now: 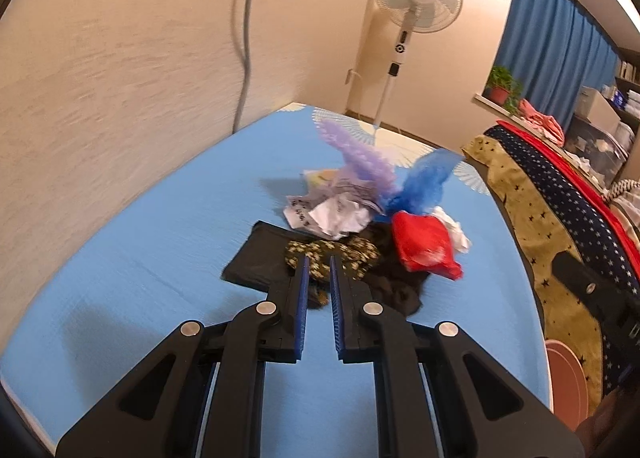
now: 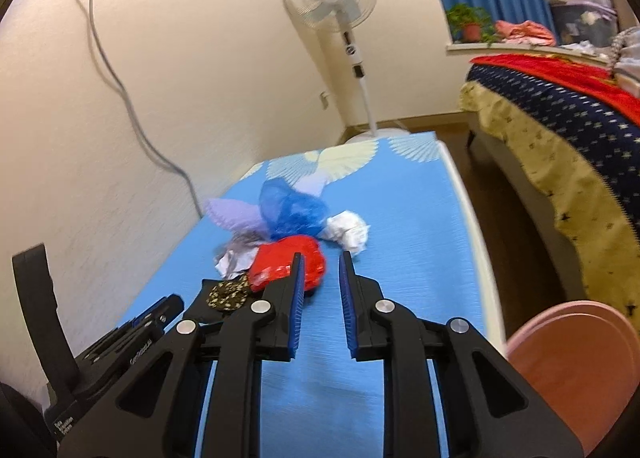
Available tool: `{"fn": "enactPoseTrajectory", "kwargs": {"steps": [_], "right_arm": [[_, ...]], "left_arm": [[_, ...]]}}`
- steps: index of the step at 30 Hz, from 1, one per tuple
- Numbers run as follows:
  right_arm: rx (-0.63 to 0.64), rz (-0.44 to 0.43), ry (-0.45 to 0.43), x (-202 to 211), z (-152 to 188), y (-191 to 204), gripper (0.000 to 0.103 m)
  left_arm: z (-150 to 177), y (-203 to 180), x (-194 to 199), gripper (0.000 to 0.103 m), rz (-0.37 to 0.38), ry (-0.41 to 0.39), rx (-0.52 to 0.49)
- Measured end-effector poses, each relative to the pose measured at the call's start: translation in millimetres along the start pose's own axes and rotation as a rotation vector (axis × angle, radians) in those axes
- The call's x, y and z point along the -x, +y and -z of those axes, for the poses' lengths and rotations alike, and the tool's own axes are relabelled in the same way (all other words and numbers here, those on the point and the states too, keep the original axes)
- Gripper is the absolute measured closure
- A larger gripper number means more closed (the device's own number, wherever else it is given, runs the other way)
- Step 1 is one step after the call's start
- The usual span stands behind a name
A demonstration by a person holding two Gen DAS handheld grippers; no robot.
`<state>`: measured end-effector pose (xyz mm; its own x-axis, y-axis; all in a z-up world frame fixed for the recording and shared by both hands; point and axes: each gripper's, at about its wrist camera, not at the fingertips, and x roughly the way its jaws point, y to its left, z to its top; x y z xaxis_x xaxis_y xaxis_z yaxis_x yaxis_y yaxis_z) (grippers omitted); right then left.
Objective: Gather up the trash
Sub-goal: 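Grasp the black-and-gold patterned cloth with the left gripper while the right grasps the red bag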
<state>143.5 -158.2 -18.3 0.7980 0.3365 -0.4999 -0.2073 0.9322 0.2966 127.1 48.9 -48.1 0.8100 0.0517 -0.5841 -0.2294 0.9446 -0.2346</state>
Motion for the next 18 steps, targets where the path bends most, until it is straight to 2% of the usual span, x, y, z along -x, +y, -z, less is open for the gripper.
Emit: {"fn": "enactPoseTrajectory", "kwargs": {"steps": [4,5,7,10,13,16,18], "right_arm": [[-0.021,-0.014,0.03,-25.6,2.9,1.2,0.056],[-0.022,-0.014,0.037,-30.8,3.1,2.0,0.053],[-0.025,-0.01,0.053,-44.0,3.4,3.4,0.037],[-0.027,-0.025,0.07,-57.7,1.2,6.0,0.021],[-0.026,-0.051,0.1,-74.4,-1.2,10.5,0.016],[-0.022,-0.063,0.134,-89.9,-0.1,14.2,0.015],[-0.025,-0.066,0.152,-97.4,0.6,14.3,0.015]], "left_arm": [[-5.8,6.4,-8.9,0.092,-0.007,0.001,0.02],[-6.9,7.4,-11.2,0.092,-0.01,0.002,0.022],[-8.9,12.1,-15.3,0.092,-0.008,0.006,0.038],[-11.4,14.9,-19.9,0.092,0.0,0.016,0.052],[-12.7,18.2,-26.0,0.092,0.01,0.025,0.068],[-13.0,21.0,-32.9,0.09,0.022,0.036,0.083],[-13.6,21.6,-36.6,0.08,0.027,0.042,0.087]]}}
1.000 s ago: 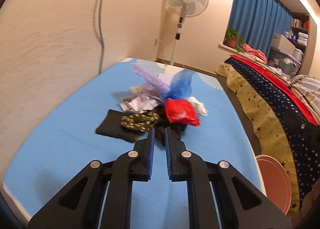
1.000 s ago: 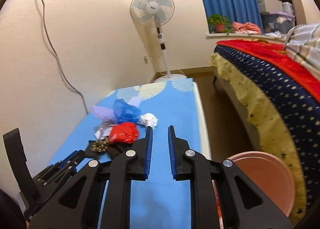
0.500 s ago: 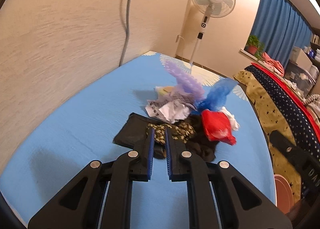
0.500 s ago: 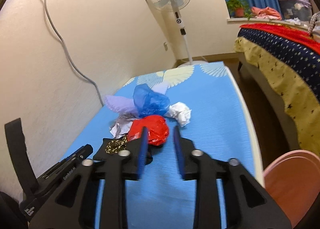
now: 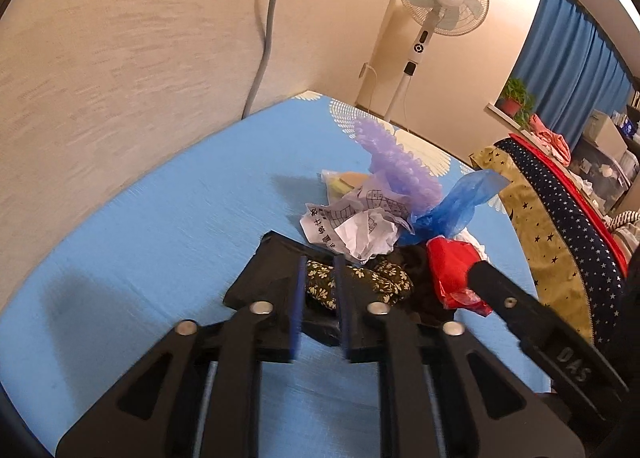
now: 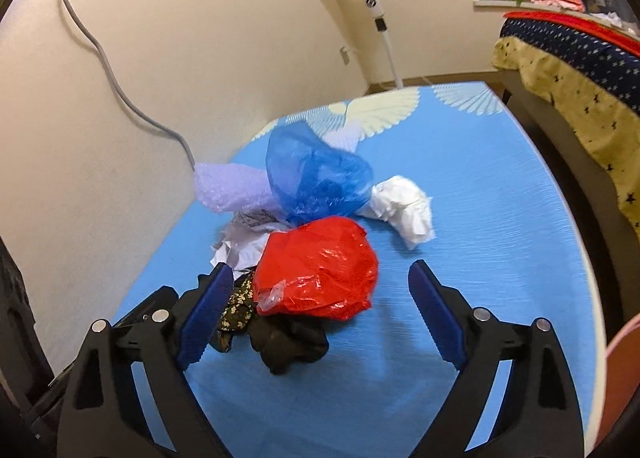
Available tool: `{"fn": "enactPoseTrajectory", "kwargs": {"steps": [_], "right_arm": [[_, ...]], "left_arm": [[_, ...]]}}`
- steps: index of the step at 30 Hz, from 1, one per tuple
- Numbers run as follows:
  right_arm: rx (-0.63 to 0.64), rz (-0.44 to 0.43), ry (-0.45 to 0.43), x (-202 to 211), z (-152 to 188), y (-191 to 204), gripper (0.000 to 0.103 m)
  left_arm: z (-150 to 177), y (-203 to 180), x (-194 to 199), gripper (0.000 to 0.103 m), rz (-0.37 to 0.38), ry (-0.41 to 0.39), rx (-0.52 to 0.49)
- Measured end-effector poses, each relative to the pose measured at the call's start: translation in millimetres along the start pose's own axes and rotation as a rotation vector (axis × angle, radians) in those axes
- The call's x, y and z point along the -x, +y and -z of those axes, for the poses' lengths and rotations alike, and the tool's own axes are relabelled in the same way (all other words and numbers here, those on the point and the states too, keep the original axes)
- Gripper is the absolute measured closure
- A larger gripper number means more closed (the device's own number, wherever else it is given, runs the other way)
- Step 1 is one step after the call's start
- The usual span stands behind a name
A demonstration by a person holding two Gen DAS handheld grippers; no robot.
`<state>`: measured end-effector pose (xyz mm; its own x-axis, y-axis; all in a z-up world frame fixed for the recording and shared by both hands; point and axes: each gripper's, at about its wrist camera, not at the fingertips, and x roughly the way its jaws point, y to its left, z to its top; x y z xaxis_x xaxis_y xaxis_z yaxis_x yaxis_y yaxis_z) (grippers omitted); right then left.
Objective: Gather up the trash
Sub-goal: 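Grasp the black-and-gold patterned cloth with the left gripper while the right grasps the red bag, then carry the patterned cloth and red bag over to the pink bin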
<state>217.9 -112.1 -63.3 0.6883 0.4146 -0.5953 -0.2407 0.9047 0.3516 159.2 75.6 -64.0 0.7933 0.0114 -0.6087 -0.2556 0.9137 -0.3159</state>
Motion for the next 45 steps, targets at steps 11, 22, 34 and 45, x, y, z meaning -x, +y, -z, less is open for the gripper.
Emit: {"fn": "enactPoseTrajectory", "kwargs": {"steps": [11,22,34,45], "right_arm": [[-0.001,-0.03,0.048,-9.7,1.1,-10.0,0.036],[-0.033,0.018,-0.002,20.7,-3.5,-29.9,0.039],[0.05,0.092,-0.056,87.1,-9.1,-22.4,0.039],[0.118,0.166,-0.125,172.6,-4.8,-17.0,0.039]], "left_arm": [[-0.2,0.4,-18.7,0.061,0.057,0.058,0.035],[8.2,-11.7,-34.7,0.077,0.091,0.163,-0.007],[-3.0,-32.3,12.9,0.101,0.119,0.061,-0.099],[-5.0,-53.6,76.1,0.101,0.197,-0.003,-0.173]]}}
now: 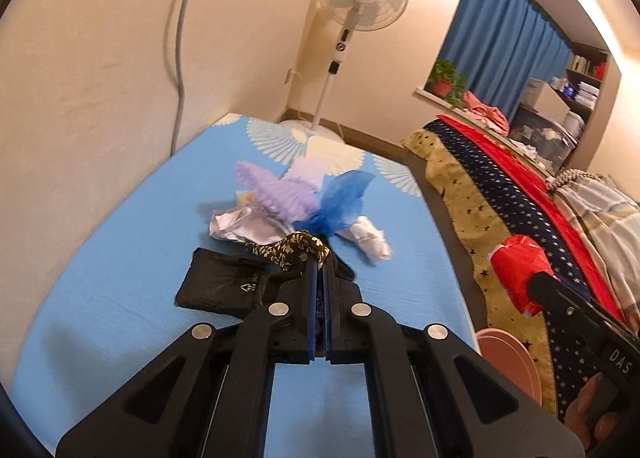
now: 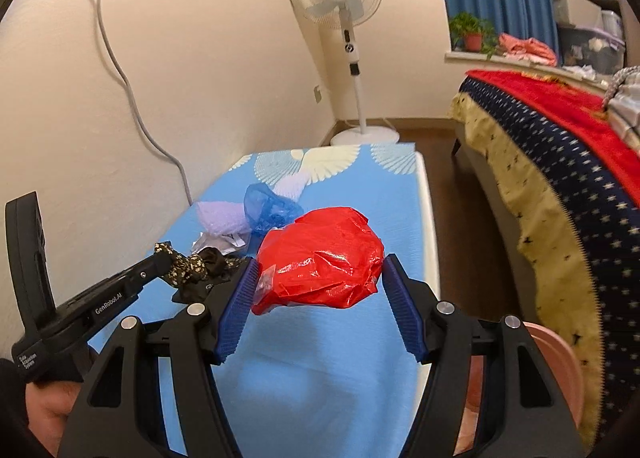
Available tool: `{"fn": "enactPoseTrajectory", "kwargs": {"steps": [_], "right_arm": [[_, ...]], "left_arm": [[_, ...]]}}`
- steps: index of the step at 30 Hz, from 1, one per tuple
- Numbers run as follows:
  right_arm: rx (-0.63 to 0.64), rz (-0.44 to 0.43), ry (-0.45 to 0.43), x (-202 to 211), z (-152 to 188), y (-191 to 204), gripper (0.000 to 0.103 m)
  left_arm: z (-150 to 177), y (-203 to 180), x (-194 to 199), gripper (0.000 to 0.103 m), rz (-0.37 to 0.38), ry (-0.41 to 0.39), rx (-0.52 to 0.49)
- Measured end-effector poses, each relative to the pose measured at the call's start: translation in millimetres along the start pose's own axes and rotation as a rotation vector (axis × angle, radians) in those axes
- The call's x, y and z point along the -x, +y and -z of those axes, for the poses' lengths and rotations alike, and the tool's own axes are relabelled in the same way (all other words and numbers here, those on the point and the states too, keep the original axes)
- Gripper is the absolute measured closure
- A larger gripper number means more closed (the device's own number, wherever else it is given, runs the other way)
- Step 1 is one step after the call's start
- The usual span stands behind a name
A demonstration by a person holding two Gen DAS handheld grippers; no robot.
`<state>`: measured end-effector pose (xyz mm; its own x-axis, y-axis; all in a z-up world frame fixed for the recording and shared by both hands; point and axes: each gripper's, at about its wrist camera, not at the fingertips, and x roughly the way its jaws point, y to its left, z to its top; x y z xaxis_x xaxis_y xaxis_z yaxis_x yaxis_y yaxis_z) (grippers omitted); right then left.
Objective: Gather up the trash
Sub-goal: 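Carry the patterned cloth and red bag over to the pink bin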
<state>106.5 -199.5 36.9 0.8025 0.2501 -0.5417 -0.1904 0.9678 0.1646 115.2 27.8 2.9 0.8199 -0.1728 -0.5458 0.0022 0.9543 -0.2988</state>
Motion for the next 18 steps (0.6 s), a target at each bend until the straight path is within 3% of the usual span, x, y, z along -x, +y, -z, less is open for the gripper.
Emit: {"fn": "enactPoseTrajectory", "kwargs": {"steps": [11,18], "right_arm": [[0.012,0.063,-0.053,76.8,9.5,-18.7,0.039],[0.013,0.1,-0.05,98.9,25.1,-26.2,0.039]], "left_arm": [[6.1,-31.4,53.5,0.101,0.077,-0.024,-0.074],[19.5,-48.1,70.4,0.101,0.106,-0.005,-0.114]]}}
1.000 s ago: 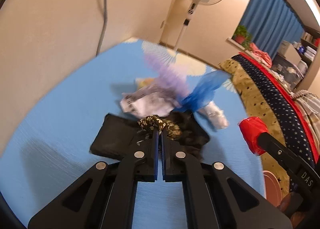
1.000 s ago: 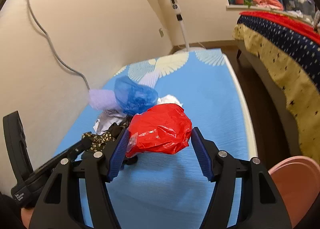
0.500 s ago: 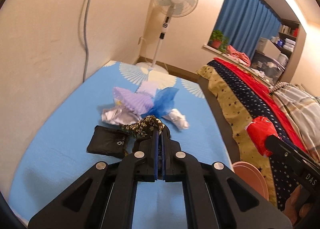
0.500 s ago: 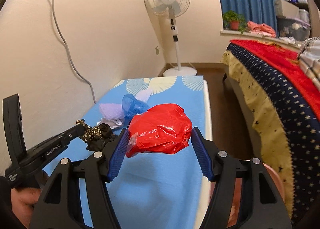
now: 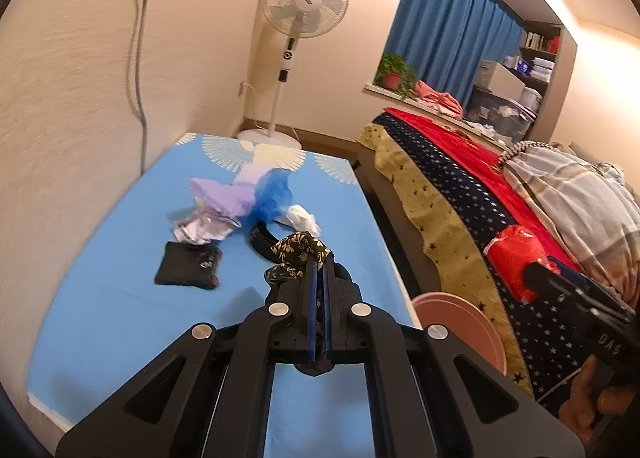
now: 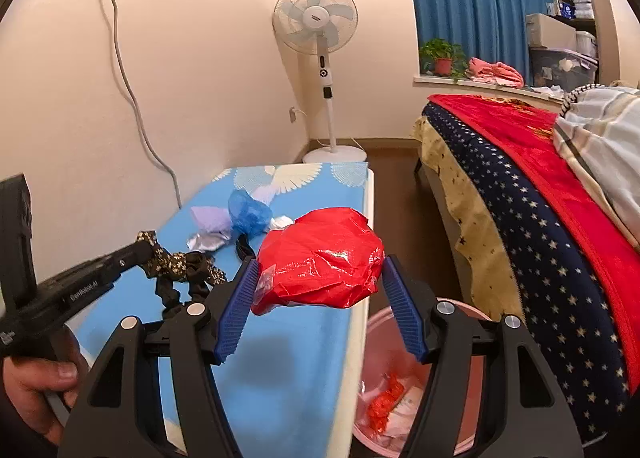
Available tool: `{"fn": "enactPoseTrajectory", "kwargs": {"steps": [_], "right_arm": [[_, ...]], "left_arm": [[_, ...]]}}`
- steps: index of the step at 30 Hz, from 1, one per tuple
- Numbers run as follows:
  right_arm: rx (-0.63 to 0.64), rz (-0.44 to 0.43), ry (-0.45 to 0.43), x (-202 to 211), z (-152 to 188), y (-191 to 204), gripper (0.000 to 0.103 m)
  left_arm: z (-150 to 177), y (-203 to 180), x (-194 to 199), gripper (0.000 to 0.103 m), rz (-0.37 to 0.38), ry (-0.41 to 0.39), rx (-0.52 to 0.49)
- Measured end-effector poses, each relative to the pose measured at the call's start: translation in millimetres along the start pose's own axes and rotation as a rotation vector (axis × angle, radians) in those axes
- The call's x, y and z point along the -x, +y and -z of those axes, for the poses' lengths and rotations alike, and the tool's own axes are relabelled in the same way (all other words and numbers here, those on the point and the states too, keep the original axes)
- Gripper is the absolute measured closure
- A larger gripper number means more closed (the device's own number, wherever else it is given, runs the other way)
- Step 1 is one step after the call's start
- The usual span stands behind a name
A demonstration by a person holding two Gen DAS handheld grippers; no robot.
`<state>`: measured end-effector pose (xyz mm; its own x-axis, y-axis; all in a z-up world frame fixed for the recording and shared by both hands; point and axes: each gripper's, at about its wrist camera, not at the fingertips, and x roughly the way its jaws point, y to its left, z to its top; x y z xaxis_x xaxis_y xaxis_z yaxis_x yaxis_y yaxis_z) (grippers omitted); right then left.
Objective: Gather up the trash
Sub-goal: 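Carry the patterned cloth and red bag over to the pink bin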
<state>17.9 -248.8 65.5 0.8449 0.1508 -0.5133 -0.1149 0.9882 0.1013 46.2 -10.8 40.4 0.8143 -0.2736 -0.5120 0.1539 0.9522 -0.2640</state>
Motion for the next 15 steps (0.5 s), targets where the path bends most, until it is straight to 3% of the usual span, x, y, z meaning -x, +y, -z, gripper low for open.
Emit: {"fn": "enactPoseTrajectory", "kwargs": {"steps": [15], "right_arm": [[-0.035,0.062,-0.011,12.2,9.4,-20.3,0.039]], "left_arm": [[8.0,-30.4,0.6,0.101,0.038,0.0,-0.048]]}}
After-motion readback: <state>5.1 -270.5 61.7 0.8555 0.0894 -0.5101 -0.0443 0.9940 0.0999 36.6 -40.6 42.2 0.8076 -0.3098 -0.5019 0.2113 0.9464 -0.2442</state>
